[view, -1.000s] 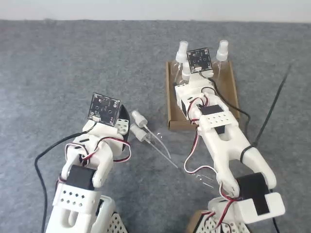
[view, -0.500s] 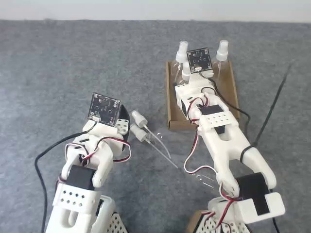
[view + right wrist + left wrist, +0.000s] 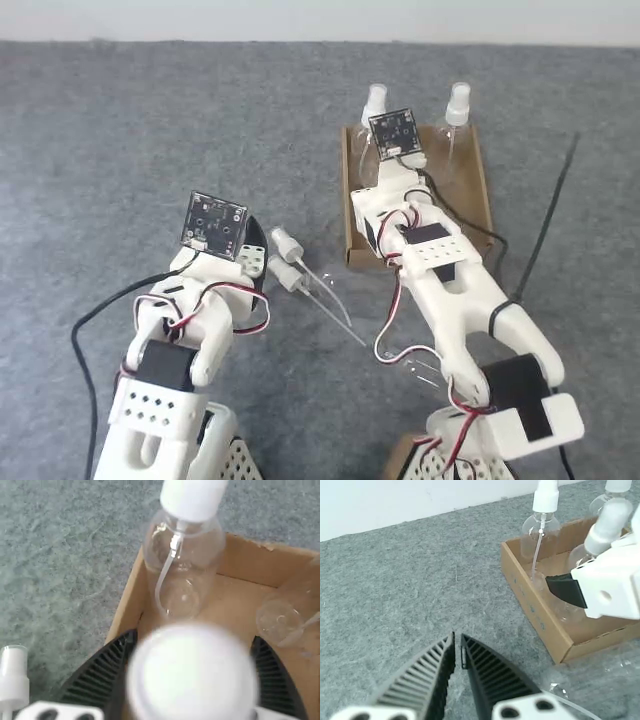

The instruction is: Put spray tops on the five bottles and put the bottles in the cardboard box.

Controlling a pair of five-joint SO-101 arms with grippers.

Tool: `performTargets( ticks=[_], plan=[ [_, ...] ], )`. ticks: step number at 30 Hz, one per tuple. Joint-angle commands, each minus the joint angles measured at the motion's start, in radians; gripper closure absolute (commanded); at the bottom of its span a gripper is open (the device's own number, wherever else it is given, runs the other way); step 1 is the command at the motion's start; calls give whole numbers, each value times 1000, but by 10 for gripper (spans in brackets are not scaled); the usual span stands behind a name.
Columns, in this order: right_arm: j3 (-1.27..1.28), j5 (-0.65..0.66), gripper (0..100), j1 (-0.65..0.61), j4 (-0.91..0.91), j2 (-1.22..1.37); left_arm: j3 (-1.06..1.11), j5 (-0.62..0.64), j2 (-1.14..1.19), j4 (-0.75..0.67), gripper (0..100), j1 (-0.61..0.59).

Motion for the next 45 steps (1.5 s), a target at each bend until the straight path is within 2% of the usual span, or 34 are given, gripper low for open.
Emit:
performTargets(
  ticks=[1,9,20,28,35,41,45],
  plan=[
    [-23,14,719,-4,-10,-24,-10,6,5,-25,988,-6],
    [-23,11,719,-1,-4,-131,-10,6,5,-25,988,-6],
    [-40,11,719,-22,232,-469,-10,6,11,-25,988,-6],
    [-192,17,720,-21,593,-691,-8,6,12,-25,988,-6],
    [-270,21,720,-18,924,-733,-8,6,12,-21,988,-6],
    [-269,245,719,-21,1268,-733,-8,8,12,-21,988,-6],
    [-267,310,718,-22,1426,-733,-7,8,12,-23,988,-6]
  ],
)
